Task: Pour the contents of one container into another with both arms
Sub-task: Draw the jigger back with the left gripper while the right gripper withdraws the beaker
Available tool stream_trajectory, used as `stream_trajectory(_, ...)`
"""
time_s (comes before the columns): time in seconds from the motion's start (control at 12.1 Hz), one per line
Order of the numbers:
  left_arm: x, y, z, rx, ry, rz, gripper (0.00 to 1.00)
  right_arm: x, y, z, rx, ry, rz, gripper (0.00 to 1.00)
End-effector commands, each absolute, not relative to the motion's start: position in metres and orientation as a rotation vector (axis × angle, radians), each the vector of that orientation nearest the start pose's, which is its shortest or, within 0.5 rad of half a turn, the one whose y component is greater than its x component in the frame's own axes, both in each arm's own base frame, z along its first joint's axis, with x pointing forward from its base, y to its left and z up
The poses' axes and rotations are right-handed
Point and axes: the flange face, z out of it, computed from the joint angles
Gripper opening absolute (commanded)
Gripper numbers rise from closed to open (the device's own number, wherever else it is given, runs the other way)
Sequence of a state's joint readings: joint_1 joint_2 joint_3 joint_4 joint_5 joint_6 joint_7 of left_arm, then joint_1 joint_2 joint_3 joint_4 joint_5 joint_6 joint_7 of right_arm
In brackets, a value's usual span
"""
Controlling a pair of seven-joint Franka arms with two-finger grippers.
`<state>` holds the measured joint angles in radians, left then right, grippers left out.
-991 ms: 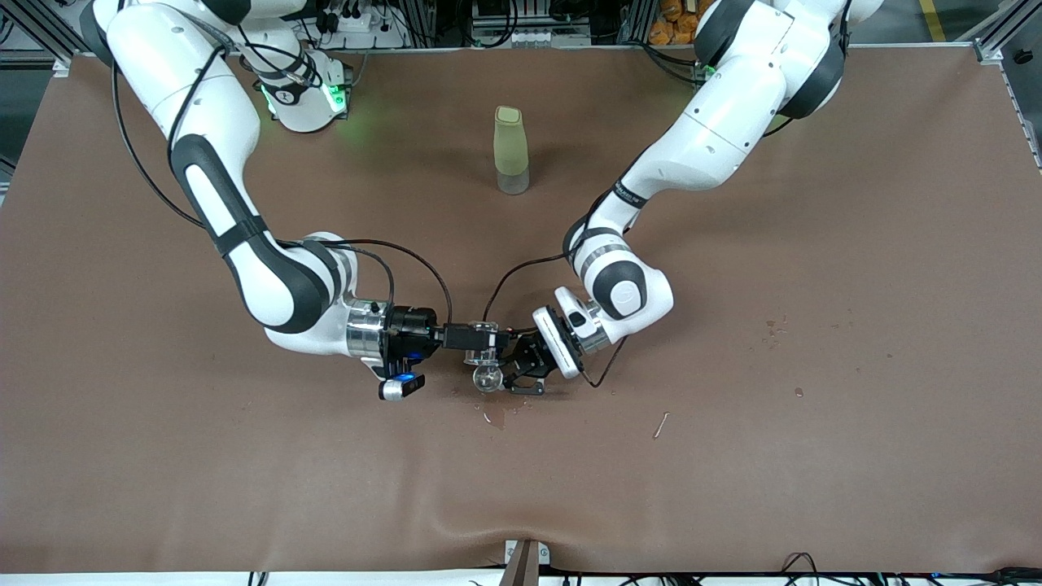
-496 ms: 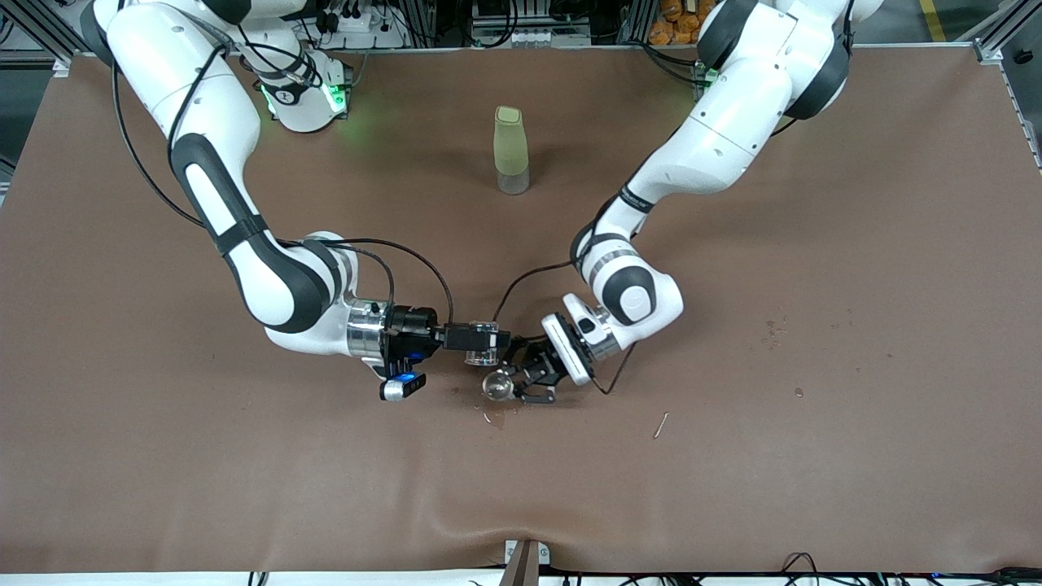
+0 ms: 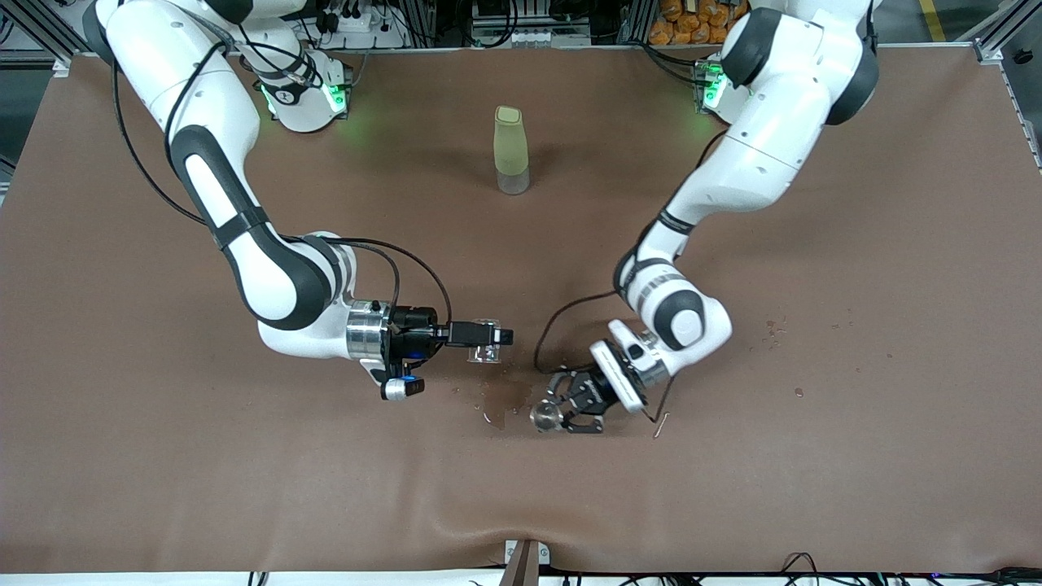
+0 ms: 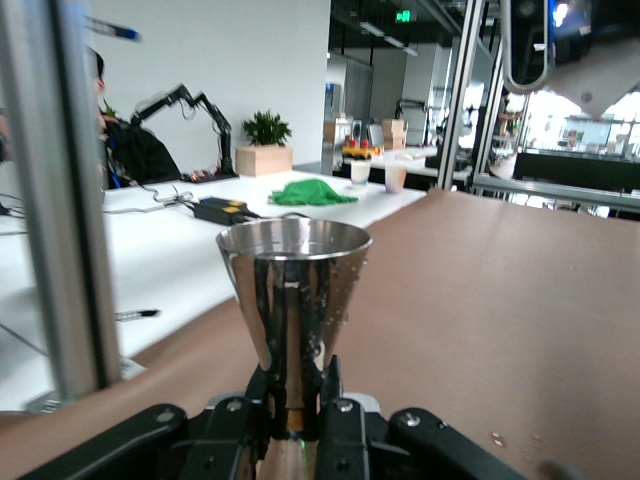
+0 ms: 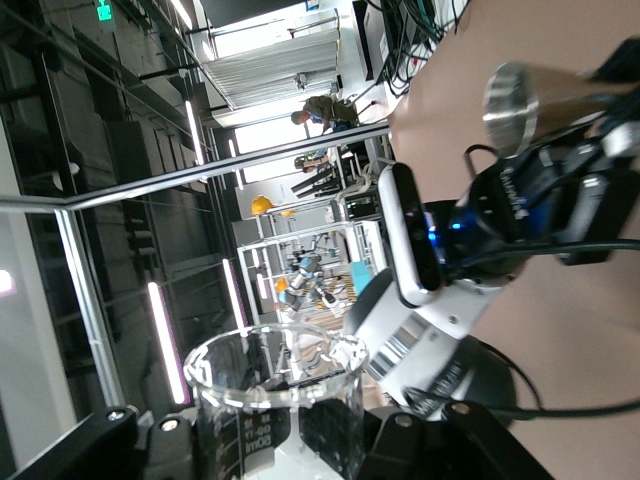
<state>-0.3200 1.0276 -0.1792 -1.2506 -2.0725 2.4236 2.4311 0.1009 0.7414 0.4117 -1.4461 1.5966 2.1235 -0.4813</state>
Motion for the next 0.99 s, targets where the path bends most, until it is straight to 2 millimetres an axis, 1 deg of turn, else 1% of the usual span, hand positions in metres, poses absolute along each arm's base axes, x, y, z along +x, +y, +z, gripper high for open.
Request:
stream_trajectory(0.0, 0.704, -0.304, 0.171, 1.673, -0.951, 1.429, 0.0, 0.668, 0.341, 0.321, -1.628, 0.076, -0.012, 0.0)
stream_trajectory(0.08, 0.708, -0.288, 0.174, 1.664, -0.96, 1.414, 0.0, 0.674, 0.33, 0.317, -1.659, 0.04, -0.057, 0.0)
stream_trajectory(0.25, 0.718, -0.245, 0.183, 1.646, -0.993, 1.379, 0.0, 0.684, 0.301, 0.307, -1.731, -0.053, -0.144, 0.0)
stream_trajectory(0.33, 0.722, -0.225, 0.187, 1.623, -1.002, 1.362, 0.0, 0.692, 0.279, 0.301, -1.777, -0.075, -0.176, 0.0)
stream_trajectory(0.5, 0.726, -0.186, 0.196, 1.582, -1.029, 1.306, 0.0, 0.701, 0.246, 0.292, -1.875, -0.171, -0.231, 0.0)
stream_trajectory(0.58, 0.729, -0.163, 0.2, 1.572, -1.059, 1.274, 0.0, 0.703, 0.234, 0.289, -1.884, -0.218, -0.278, 0.0)
stream_trajectory(0.66, 0.73, -0.139, 0.201, 1.553, -1.091, 1.234, 0.0, 0.705, 0.225, 0.284, -1.884, -0.277, -0.329, 0.0)
stream_trajectory(0.74, 0.728, -0.118, 0.202, 1.524, -1.122, 1.194, 0.0, 0.707, 0.21, 0.277, -1.897, -0.326, -0.378, 0.0)
stream_trajectory(0.83, 0.727, -0.097, 0.202, 1.503, -1.15, 1.171, 0.0, 0.711, 0.189, 0.268, -1.931, -0.377, -0.419, 0.0)
stream_trajectory(0.91, 0.725, -0.078, 0.206, 1.479, -1.173, 1.15, 0.0, 0.715, 0.166, 0.254, -1.966, -0.412, -0.451, 0.0)
